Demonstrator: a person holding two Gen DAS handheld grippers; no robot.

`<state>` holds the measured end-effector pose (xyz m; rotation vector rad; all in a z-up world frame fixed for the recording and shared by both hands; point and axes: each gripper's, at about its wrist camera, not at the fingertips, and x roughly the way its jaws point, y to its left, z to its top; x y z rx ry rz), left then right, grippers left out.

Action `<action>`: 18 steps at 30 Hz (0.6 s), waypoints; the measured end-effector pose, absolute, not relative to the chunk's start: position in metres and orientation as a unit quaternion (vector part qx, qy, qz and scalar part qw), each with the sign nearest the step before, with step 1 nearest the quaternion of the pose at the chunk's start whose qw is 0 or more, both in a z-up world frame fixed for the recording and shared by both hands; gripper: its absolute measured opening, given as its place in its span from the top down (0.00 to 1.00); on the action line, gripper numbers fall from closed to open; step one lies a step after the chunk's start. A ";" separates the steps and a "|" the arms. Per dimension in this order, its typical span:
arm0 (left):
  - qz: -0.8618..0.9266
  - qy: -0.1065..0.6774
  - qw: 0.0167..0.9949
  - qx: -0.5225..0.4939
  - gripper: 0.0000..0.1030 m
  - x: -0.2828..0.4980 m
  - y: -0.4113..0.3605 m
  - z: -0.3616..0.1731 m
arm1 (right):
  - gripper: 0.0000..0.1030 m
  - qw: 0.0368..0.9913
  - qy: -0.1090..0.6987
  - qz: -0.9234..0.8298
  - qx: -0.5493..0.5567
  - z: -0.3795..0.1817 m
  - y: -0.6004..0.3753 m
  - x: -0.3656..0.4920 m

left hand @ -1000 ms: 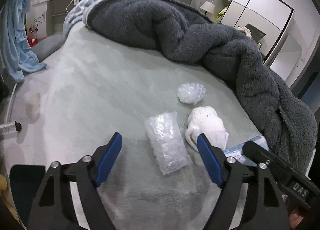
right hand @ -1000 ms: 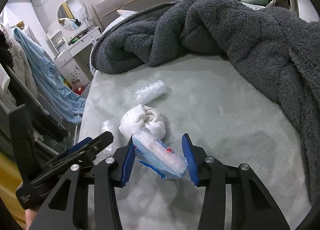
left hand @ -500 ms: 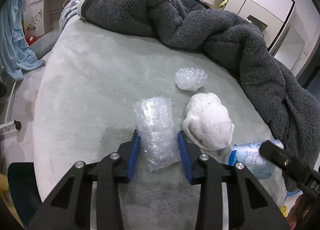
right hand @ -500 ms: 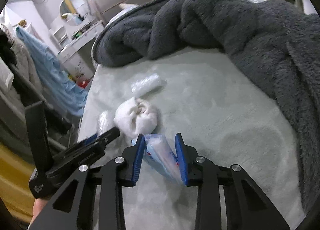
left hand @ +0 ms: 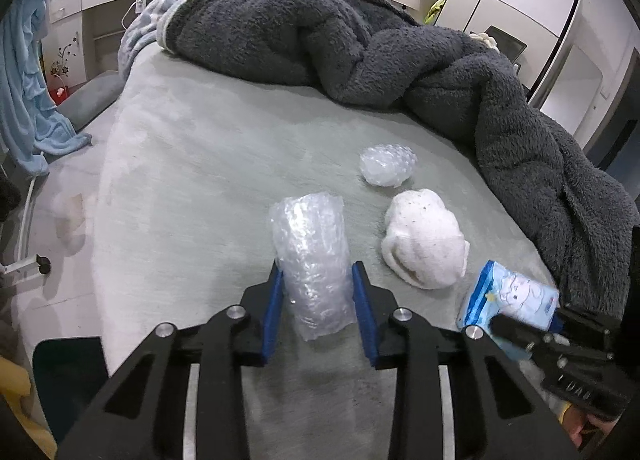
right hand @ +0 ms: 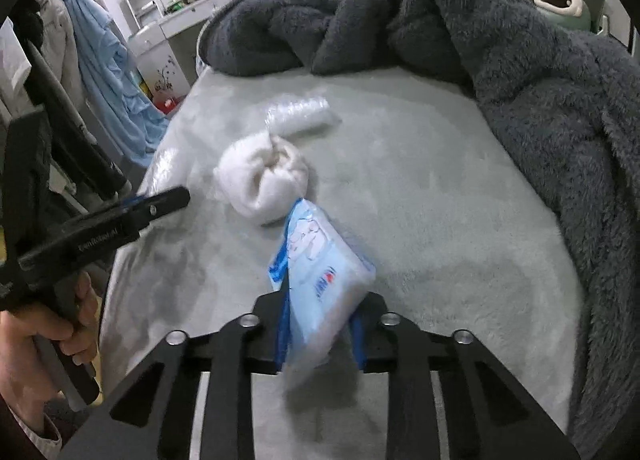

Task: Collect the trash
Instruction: 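Carry both items to the teal bin and open the left tool over it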

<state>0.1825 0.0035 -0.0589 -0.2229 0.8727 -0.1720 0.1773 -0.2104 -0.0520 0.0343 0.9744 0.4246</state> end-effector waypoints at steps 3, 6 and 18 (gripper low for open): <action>-0.084 0.425 0.895 -0.104 0.66 0.180 0.008 -0.057 | 0.83 0.869 0.448 0.205 0.033 -0.041 -0.212 0.178; -0.084 0.427 0.895 -0.097 0.66 0.177 0.014 -0.054 | 0.83 0.878 0.431 0.203 0.046 -0.031 -0.210 0.180; -0.084 0.451 0.887 -0.062 0.66 0.166 0.045 -0.053 | 0.83 0.900 0.375 0.218 0.040 -0.008 -0.183 0.178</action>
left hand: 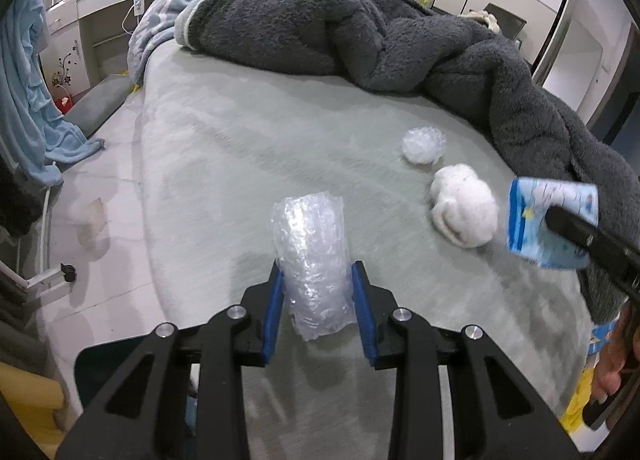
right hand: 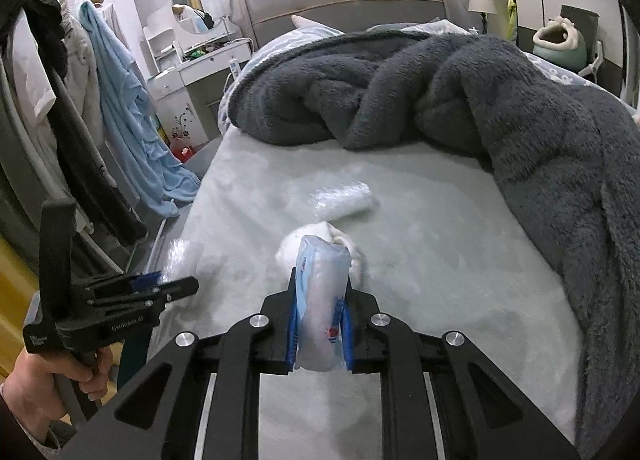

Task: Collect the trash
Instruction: 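Carry both items to the teal bin and open the left tool over it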

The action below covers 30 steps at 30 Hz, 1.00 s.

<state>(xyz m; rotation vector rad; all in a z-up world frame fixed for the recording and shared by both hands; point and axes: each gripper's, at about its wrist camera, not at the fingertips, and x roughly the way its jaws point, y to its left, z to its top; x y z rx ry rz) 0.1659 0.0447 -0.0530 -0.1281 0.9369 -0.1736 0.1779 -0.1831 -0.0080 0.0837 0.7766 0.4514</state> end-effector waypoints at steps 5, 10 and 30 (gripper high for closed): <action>-0.087 0.470 0.877 -0.053 0.66 0.158 0.057 -0.057 | 0.83 0.896 0.374 0.238 0.039 -0.008 -0.160 0.177; -0.092 0.484 0.869 -0.039 0.66 0.149 0.065 -0.062 | 0.84 0.891 0.371 0.260 0.029 -0.006 -0.129 0.173; -0.075 0.546 0.833 -0.054 0.66 0.118 0.137 -0.093 | 0.84 0.848 0.400 0.348 -0.011 -0.016 -0.001 0.152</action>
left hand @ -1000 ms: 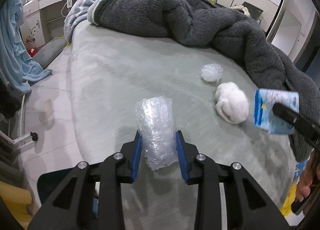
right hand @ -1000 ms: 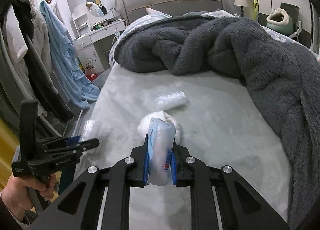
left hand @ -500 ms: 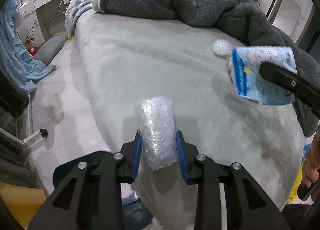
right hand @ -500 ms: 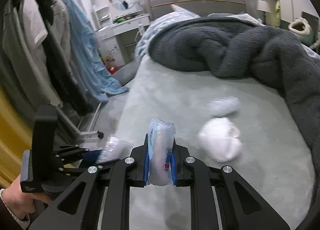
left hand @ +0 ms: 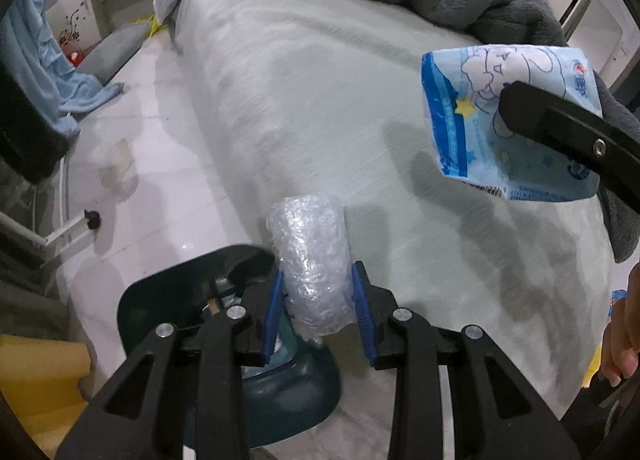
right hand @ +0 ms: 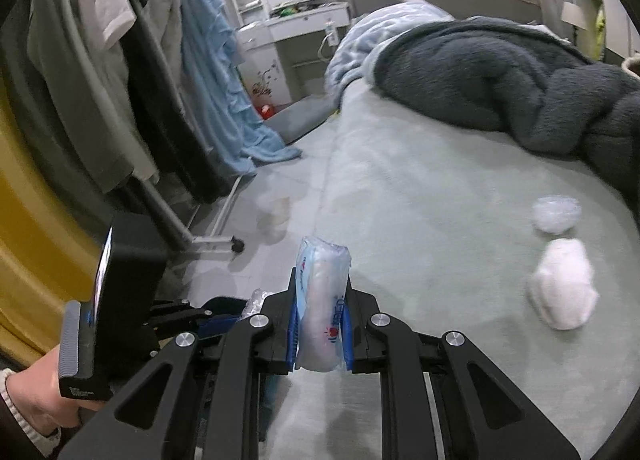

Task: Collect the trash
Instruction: 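Carry both items to the teal bin and open the left tool over it, then open the right tool to drop the wet-wipe pack into the bin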

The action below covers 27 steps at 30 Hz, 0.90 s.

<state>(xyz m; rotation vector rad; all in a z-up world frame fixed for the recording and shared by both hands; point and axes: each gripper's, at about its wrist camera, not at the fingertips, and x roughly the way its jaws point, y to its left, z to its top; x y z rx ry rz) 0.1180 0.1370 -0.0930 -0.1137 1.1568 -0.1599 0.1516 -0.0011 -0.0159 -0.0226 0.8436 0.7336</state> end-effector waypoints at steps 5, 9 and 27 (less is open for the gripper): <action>-0.069 0.566 0.818 -0.075 0.66 0.111 0.163 -0.108 | 0.84 0.828 0.426 0.365 -0.010 -0.030 0.024 0.146; -0.060 0.585 0.804 -0.083 0.66 0.103 0.181 -0.124 | 0.84 0.818 0.439 0.372 -0.023 -0.038 0.043 0.141; -0.046 0.639 0.764 -0.073 0.31 0.074 0.223 -0.167 | 0.83 0.772 0.499 0.390 -0.056 -0.082 0.112 0.129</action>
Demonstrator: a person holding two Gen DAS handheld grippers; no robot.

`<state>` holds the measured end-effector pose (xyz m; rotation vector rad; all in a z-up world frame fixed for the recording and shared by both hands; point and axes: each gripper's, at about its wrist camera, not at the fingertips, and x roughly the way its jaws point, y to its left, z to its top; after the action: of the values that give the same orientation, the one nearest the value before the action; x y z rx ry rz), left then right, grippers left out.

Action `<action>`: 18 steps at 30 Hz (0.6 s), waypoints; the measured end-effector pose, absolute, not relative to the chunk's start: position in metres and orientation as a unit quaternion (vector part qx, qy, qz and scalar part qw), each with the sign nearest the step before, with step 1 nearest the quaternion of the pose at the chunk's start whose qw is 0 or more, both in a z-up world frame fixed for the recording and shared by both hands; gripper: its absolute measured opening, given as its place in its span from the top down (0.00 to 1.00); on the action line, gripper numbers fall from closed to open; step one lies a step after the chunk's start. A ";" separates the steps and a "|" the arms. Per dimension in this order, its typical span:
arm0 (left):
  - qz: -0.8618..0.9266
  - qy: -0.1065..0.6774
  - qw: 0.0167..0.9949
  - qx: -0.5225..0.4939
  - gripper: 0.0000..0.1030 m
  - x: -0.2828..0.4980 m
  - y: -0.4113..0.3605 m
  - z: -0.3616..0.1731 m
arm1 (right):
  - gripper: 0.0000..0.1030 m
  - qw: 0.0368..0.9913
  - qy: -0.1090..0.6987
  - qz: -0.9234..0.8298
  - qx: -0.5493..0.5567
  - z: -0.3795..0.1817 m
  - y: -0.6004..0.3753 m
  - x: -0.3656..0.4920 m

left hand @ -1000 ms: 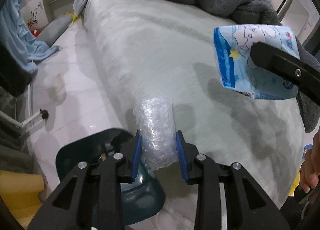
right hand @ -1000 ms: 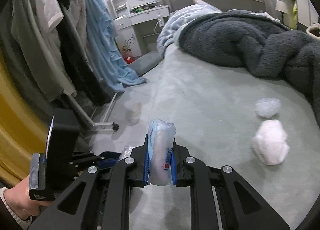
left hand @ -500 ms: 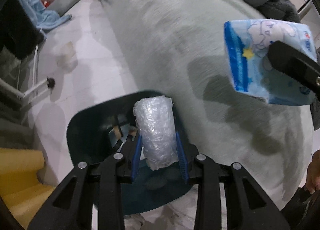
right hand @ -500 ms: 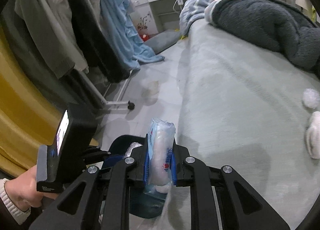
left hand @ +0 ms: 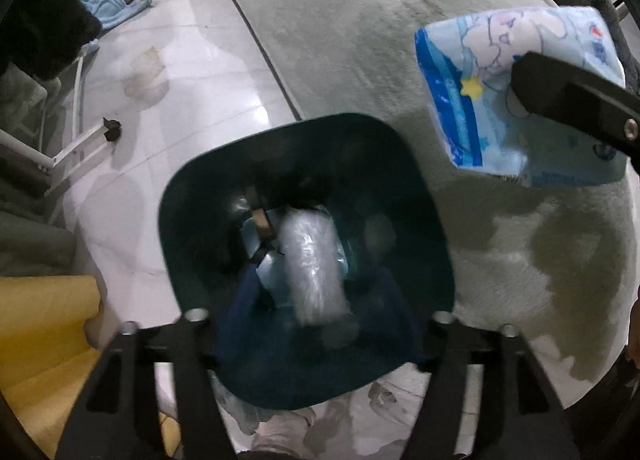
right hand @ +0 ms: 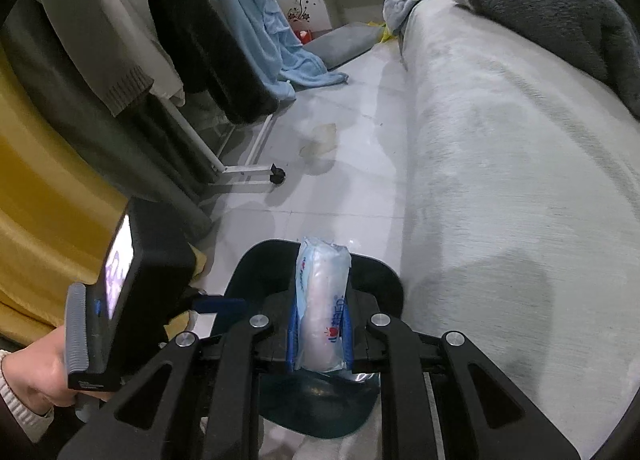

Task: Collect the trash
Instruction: 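Open the right tool to drop the wet-wipe pack into the bin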

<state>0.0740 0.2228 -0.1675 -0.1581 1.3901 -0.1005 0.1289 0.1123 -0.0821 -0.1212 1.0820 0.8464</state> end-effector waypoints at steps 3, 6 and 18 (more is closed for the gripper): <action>-0.040 0.633 0.769 -0.077 0.26 0.073 0.234 -0.164 | 0.84 0.767 0.508 0.387 -0.061 -0.090 0.122 0.129; -0.027 0.621 0.780 -0.072 0.24 0.071 0.246 -0.157 | 0.83 0.761 0.520 0.383 -0.065 -0.101 0.130 0.129; 0.005 0.521 0.850 -0.080 0.20 0.067 0.277 -0.108 | 0.83 0.728 0.573 0.368 -0.084 -0.149 0.153 0.123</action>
<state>0.0666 0.2773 -0.1076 -0.1689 1.0977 0.0109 0.1228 0.1531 -0.1493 -0.1847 1.2624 0.8110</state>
